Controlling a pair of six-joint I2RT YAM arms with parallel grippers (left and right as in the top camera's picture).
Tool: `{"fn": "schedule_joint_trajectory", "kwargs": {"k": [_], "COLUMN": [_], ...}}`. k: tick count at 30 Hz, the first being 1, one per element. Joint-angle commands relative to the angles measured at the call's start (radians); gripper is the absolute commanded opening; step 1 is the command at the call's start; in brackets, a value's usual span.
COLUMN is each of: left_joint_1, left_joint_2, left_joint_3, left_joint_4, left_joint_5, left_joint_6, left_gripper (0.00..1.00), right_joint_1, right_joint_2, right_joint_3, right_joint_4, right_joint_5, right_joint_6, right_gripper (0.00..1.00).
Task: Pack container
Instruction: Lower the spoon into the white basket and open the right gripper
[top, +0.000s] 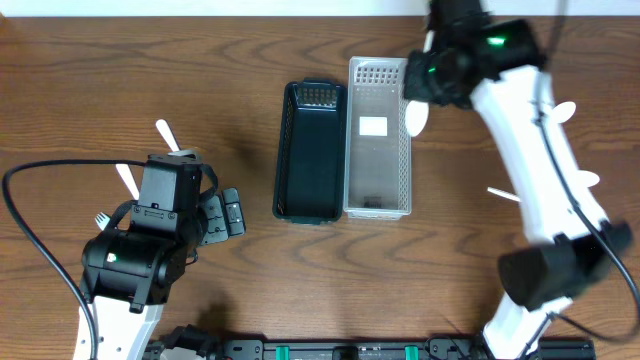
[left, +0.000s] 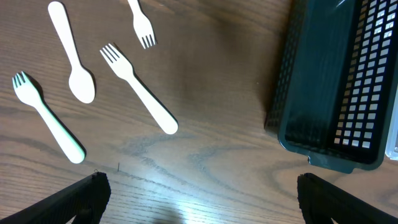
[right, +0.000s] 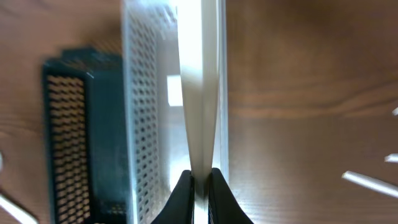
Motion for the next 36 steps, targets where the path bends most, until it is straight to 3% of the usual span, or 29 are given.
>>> {"fn": "schedule_joint_trajectory", "kwargs": {"k": [1,11,12,13,14,15,24,31,36], "left_joint_1": [0.006,0.006,0.006,0.006,0.006,0.006,0.006,0.006,0.006], "left_joint_2": [0.002,0.002,0.002,0.002,0.002,0.002,0.002,0.002,0.002], "left_joint_3": [0.014,0.014,0.014,0.014,0.014,0.014,0.013,0.013,0.013], "left_joint_4": [0.001,0.001,0.001,0.000,0.000,0.001,0.000,-0.004,-0.005], "left_joint_5": [-0.001,-0.001,-0.001,-0.001,-0.001,-0.001,-0.002,-0.002,-0.001], "left_joint_6": [0.002,0.002,0.002,0.002,0.002,0.002,0.002,0.002,0.002], "left_gripper": [0.98,0.98,0.98,0.98,0.98,0.98,0.98,0.98,0.98], "right_joint_1": [0.040,0.127,0.129,0.130,0.130,0.129,0.000,-0.278,-0.491], "right_joint_2": [0.127,0.279,0.279,0.278,0.278,0.278,0.176,0.001,0.022], "right_joint_3": [-0.035,-0.035,-0.035,-0.035,-0.033,-0.033,0.019,0.092,0.091], "right_joint_4": [-0.005,0.010,0.013,0.014,0.014,0.011,-0.003,0.009,0.005], "right_joint_5": [0.010,0.003,0.003,0.002,0.002,0.002,0.015,0.043,0.045], "right_joint_6": [0.070,0.074,0.073,0.073,0.073,0.073,0.027,0.045,0.134], "right_gripper": [0.03,0.05,0.09,0.29,0.55,0.64,0.66,0.64,0.64]}}
